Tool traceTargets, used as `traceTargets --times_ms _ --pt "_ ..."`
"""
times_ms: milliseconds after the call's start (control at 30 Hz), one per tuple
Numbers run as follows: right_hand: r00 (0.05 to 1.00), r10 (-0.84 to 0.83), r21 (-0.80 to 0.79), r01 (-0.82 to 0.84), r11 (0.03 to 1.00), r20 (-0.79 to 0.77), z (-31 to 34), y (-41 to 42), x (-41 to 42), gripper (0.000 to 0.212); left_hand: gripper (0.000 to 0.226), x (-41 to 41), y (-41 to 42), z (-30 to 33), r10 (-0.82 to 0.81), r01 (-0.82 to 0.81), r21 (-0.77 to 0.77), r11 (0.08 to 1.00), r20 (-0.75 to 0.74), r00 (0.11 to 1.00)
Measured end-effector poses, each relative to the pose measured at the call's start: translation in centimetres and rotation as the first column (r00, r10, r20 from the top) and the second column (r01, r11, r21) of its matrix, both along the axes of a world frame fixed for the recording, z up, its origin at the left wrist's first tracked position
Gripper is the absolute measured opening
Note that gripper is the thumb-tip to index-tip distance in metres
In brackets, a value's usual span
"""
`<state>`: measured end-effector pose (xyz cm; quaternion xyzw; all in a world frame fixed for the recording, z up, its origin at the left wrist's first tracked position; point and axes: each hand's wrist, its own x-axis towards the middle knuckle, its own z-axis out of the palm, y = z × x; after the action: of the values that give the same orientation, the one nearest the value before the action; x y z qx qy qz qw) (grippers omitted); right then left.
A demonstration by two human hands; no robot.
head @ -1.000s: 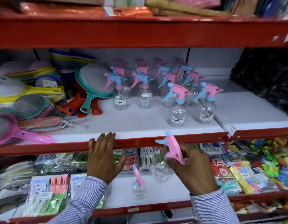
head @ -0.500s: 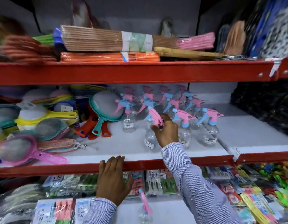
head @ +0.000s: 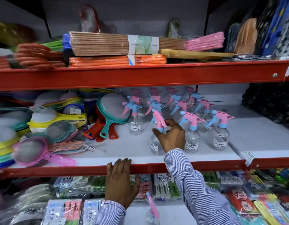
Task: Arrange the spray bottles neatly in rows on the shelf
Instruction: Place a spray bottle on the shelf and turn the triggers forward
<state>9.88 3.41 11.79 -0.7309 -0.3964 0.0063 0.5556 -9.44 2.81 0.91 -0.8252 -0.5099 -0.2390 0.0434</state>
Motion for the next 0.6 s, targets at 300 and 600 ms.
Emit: traceTargets --times_ms 300,600 --pt "0.998 0.039 0.091 -0.035 0.995 -0.048 -0.1 0.2 1.3 0.056 0.062 0.1 0.0 -0.1 0.008 -0.009 0.011 1.000 0.016 1.000" --pt "0.999 0.047 0.090 -0.044 0.995 -0.022 -0.6 0.5 1.4 0.070 0.059 -0.1 0.1 -0.3 -0.023 0.020 0.054 0.998 0.044 0.999"
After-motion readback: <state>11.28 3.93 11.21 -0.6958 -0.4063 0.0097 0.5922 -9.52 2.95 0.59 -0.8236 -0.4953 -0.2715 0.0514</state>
